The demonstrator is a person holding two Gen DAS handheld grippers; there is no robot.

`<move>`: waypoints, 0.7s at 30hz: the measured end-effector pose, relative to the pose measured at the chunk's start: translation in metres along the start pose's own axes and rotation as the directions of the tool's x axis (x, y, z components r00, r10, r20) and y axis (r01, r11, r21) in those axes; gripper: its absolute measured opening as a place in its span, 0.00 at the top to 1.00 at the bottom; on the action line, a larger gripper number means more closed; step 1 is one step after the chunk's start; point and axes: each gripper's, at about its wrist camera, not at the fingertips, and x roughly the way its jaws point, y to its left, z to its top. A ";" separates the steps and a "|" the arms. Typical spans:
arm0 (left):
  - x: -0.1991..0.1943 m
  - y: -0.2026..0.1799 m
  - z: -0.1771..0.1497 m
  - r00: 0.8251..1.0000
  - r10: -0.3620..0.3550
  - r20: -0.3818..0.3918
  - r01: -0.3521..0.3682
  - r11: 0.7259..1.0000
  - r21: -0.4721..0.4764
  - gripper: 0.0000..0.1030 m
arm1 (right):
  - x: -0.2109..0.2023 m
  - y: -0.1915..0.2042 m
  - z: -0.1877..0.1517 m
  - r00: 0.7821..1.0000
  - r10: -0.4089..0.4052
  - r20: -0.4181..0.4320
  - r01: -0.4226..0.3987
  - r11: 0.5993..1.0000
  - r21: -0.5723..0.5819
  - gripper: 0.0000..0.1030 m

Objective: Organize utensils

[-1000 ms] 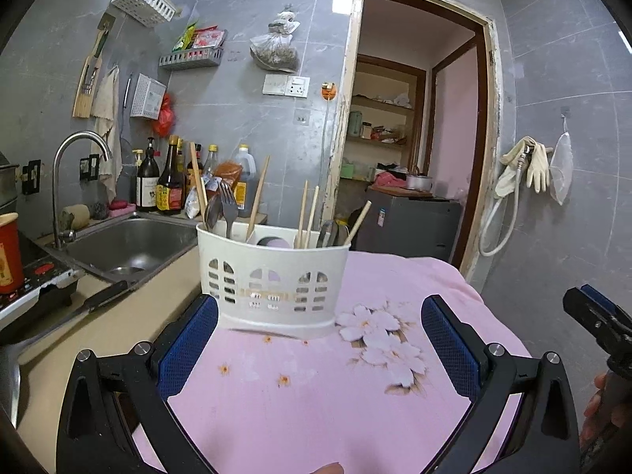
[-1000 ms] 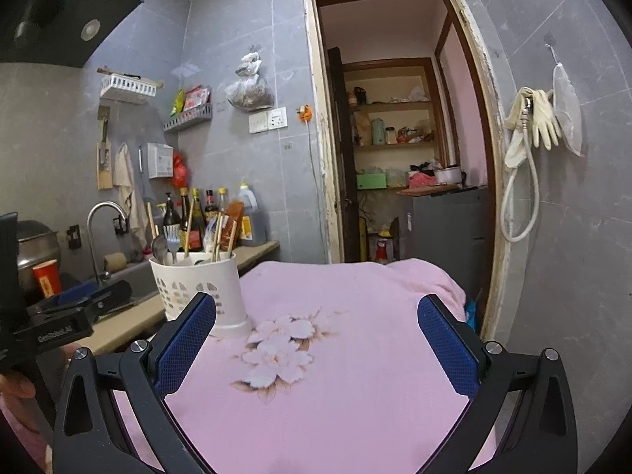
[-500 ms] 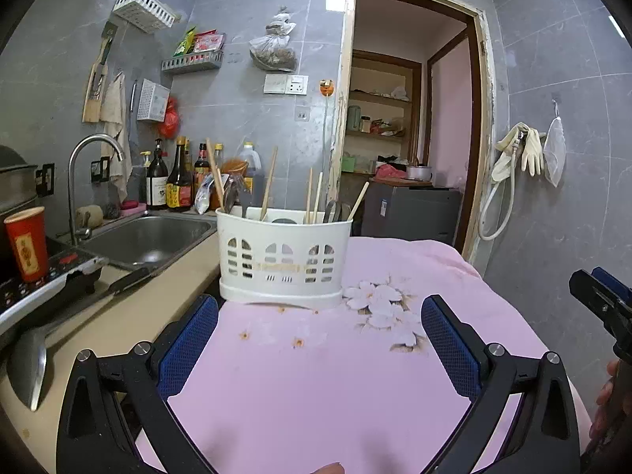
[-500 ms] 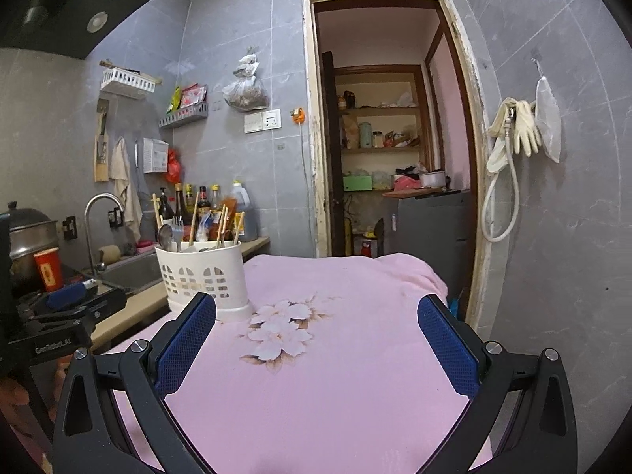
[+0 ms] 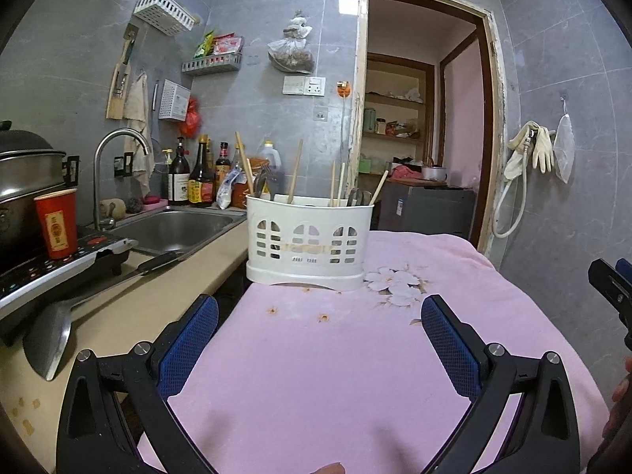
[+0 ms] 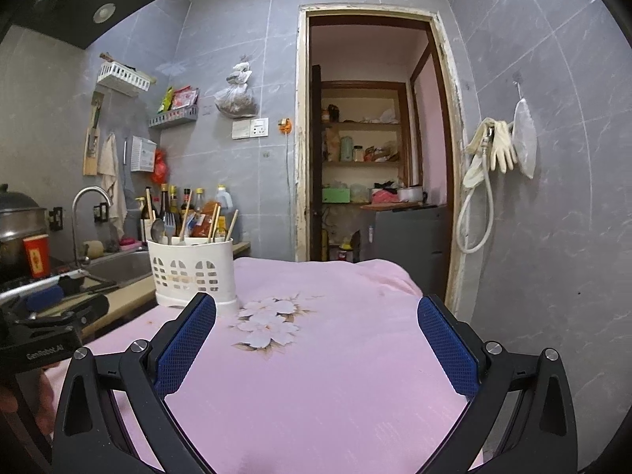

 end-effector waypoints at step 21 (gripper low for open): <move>-0.013 0.003 -0.028 0.997 0.057 0.054 -0.055 0.998 -0.042 0.02 | -0.012 0.000 -0.027 0.994 -0.103 0.039 0.102 0.994 0.024 0.00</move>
